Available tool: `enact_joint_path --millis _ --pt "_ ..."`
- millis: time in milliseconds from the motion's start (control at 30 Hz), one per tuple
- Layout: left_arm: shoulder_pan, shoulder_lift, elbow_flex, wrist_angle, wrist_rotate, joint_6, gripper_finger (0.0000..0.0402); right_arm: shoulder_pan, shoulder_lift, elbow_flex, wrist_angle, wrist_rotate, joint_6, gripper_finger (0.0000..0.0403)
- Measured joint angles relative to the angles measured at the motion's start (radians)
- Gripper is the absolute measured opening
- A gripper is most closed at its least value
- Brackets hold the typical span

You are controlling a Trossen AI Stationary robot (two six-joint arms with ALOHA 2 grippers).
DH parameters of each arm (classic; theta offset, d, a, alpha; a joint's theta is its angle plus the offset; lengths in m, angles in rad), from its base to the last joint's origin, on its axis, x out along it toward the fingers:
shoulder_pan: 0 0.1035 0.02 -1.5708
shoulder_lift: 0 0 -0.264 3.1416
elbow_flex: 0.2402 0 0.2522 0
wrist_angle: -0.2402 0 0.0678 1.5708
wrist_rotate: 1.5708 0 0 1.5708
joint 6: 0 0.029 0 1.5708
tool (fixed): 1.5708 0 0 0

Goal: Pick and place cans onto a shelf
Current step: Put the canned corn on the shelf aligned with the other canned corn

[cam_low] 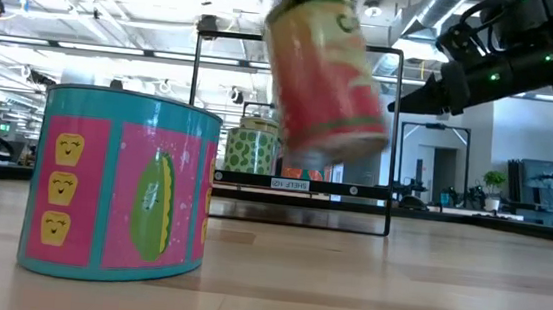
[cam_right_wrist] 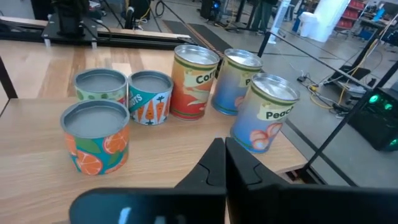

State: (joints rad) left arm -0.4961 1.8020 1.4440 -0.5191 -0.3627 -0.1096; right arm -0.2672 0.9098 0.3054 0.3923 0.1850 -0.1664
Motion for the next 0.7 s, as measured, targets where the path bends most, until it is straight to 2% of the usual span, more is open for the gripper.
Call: enact_joint_path --millis 333,500,700 --pt "0.0 0.145 0.092 -0.014 -0.018 -0.054 0.0 0.049 0.0 0.0 0.006 0.004 0.01 0.0007" --pt "0.0 0.151 0.095 -0.014 -0.026 -0.088 0.0 0.089 0.0 0.0 0.001 0.054 0.02 0.0007" --pt "0.0 0.157 0.095 -0.009 0.005 -0.103 0.0003 0.129 0.0 0.0 0.001 0.061 0.028 0.0007"
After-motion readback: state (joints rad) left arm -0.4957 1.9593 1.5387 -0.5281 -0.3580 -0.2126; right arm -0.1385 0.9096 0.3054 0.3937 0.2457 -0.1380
